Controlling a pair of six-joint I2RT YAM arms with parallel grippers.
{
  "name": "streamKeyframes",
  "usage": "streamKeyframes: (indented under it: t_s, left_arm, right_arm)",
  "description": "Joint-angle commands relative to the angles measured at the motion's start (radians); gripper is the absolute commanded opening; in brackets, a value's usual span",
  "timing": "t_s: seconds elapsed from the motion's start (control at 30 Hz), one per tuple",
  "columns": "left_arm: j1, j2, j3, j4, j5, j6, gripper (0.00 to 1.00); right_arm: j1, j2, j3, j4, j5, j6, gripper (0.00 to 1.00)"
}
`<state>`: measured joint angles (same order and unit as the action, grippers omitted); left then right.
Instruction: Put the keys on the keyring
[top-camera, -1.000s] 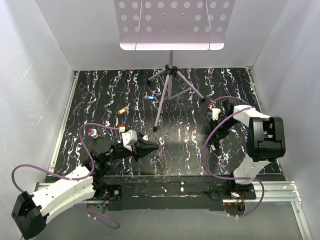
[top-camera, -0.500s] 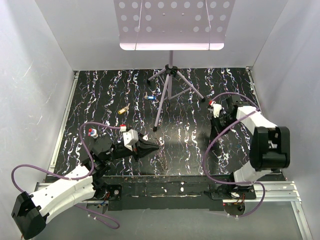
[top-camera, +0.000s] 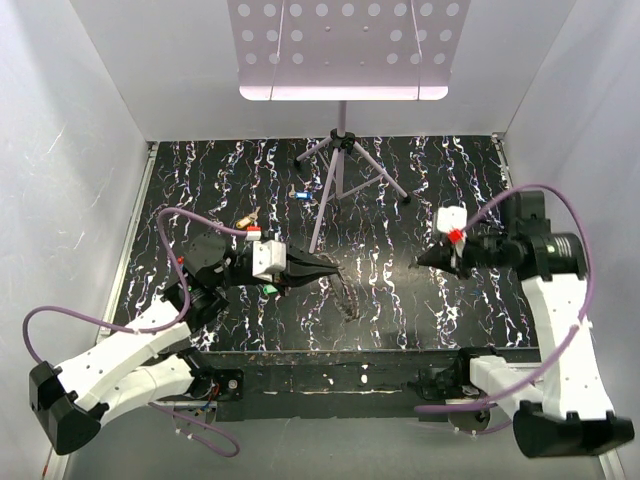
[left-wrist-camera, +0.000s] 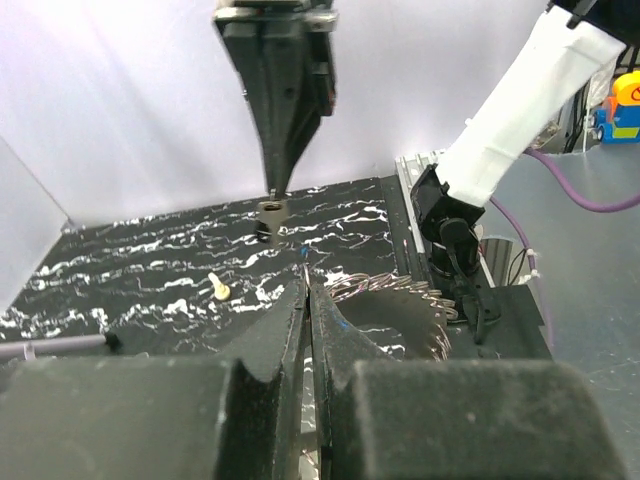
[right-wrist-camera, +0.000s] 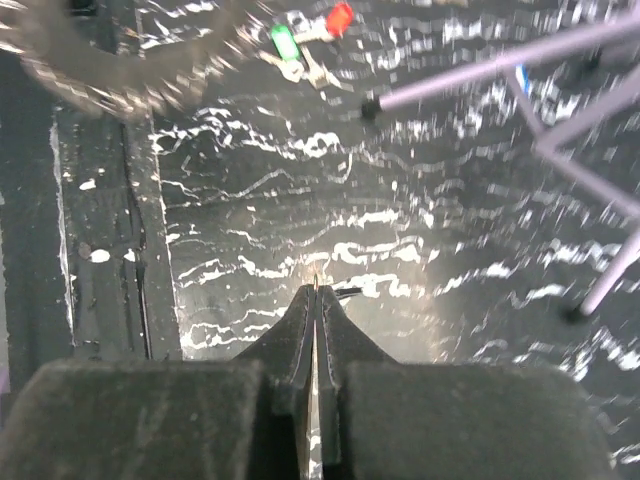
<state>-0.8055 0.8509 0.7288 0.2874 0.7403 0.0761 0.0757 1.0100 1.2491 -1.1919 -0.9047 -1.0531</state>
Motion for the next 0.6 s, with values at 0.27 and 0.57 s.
streamKeyframes:
  t_s: [0.27,0.57]
  left_arm:
    - [-0.147,0.095,0.106,-0.097,-0.002,0.249,0.00]
    - [-0.196,0.151,0.067,-0.048,-0.071,0.300,0.00]
  right_arm:
    - [0.059,-0.396,-0.216,0.173,-0.365,-0.157,0.01]
    - [0.062,-0.633,-0.454,0.437,-0.378,-0.028,0.01]
